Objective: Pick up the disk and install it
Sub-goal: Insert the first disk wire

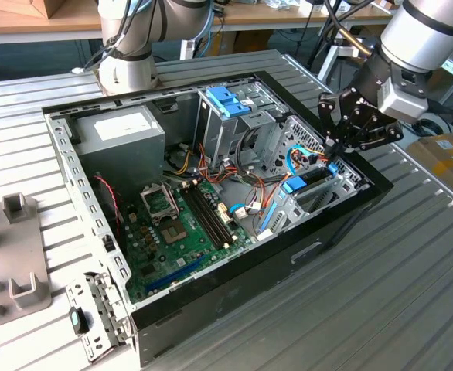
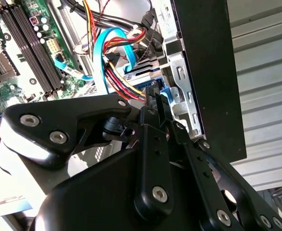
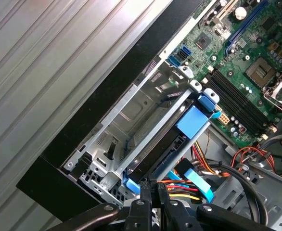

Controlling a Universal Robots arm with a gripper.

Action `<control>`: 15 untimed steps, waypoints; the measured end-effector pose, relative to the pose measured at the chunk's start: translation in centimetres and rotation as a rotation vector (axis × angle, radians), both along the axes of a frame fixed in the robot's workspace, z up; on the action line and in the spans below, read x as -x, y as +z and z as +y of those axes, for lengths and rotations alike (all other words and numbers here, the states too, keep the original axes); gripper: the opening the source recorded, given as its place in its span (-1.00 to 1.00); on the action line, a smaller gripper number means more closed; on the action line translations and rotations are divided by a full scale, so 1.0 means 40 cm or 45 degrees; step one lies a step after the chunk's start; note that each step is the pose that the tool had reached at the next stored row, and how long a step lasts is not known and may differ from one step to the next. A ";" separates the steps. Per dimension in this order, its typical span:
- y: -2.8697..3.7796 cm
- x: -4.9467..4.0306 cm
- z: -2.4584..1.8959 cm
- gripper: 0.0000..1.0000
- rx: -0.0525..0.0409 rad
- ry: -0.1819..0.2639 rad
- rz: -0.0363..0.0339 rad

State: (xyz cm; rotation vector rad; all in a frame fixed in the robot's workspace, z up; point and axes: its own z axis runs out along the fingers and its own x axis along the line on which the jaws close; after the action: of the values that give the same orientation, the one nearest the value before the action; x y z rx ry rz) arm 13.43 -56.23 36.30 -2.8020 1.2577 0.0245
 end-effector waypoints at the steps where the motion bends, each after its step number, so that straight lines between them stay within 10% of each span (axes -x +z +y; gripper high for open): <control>1: 0.000 0.000 0.000 -0.66 0.000 -0.003 0.0000; 15: 0.000 0.000 0.000 -0.66 0.000 -0.052 0.0001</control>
State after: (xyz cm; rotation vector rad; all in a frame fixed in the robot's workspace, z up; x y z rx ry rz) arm 13.43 -56.23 36.29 -2.7753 1.3149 0.0224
